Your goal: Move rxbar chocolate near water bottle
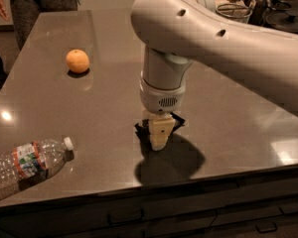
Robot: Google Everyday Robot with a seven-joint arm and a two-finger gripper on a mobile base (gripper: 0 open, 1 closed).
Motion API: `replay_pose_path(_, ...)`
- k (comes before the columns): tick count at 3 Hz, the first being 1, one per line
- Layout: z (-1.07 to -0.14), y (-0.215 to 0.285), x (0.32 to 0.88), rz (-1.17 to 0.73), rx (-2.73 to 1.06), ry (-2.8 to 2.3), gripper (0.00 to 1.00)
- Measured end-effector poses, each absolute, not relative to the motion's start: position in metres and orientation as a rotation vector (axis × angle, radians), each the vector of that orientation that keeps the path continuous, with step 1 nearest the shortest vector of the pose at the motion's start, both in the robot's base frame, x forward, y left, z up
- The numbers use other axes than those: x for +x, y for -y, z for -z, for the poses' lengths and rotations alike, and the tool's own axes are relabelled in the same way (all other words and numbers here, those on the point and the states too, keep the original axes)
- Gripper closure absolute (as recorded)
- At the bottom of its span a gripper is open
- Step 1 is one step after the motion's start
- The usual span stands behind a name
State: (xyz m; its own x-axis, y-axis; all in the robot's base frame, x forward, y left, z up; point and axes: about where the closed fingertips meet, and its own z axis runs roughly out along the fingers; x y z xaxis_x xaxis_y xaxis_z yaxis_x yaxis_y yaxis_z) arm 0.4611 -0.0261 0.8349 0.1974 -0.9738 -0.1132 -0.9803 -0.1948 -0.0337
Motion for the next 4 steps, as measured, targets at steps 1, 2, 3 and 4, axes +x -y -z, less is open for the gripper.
replay_pose_path(1, -0.836, 0.026, 0.467, -0.097, -2.358, -1.941, 0.61)
replay_pose_path(2, -0.851, 0.022, 0.476, -0.104, -2.330, -1.940, 0.85)
replay_pose_path(3, -0.869, 0.015, 0.483, -0.120, -2.294, -1.930, 1.00)
replay_pose_path(4, -0.891, 0.001, 0.488, -0.146, -2.256, -1.909, 1.00)
